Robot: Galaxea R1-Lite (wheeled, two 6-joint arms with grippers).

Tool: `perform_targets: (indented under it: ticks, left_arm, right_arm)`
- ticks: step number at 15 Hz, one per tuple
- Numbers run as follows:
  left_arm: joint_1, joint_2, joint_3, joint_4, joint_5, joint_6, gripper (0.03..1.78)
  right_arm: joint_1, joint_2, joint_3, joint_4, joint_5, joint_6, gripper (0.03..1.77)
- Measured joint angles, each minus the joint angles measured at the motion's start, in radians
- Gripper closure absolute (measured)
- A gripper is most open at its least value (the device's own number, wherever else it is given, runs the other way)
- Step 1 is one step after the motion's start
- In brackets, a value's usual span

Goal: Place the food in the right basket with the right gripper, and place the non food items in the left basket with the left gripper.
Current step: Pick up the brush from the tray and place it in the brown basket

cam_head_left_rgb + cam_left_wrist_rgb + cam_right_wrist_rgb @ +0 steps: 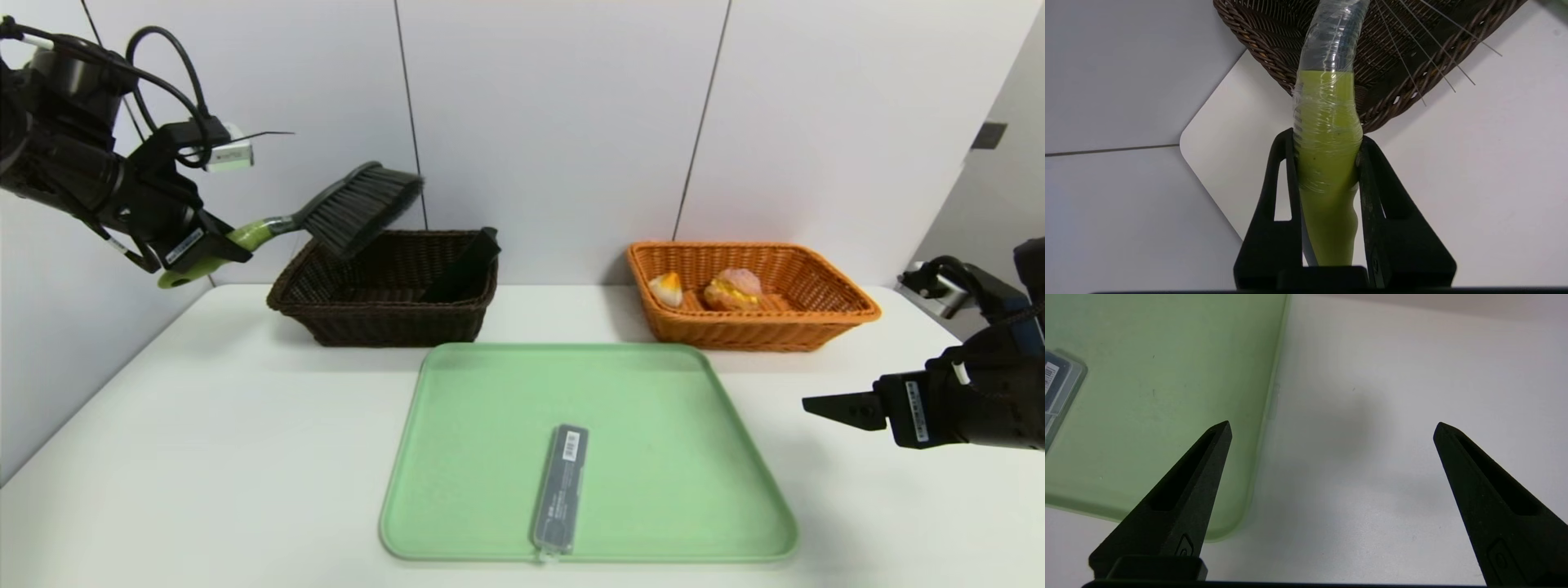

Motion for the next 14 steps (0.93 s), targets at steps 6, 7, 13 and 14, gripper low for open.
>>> perform_targets:
  ticks: [6,7,13,14]
  left_arm:
    - [0.000,0.083,-0.001,-0.092,0.016,0.086,1.40]
    - [0.000,0.091,-0.001,-0.097,0.023,0.112,1.40]
    - [-0.018,0.116,-0.001,-0.219,0.101,0.235,1.40]
    - [-0.027,0.117,-0.001,-0.220,0.110,0.237,1.39]
  right_arm:
    - [0.000,0.027,0.010,0.000,-0.004,-0.001,0.09]
    - [0.001,0.029,0.010,0.000,-0.005,-0.001,0.09]
    - [0.004,0.038,0.012,0.000,-0.006,-0.001,0.09]
    - [0.006,0.039,0.013,0.000,-0.008,0.000,0.09]
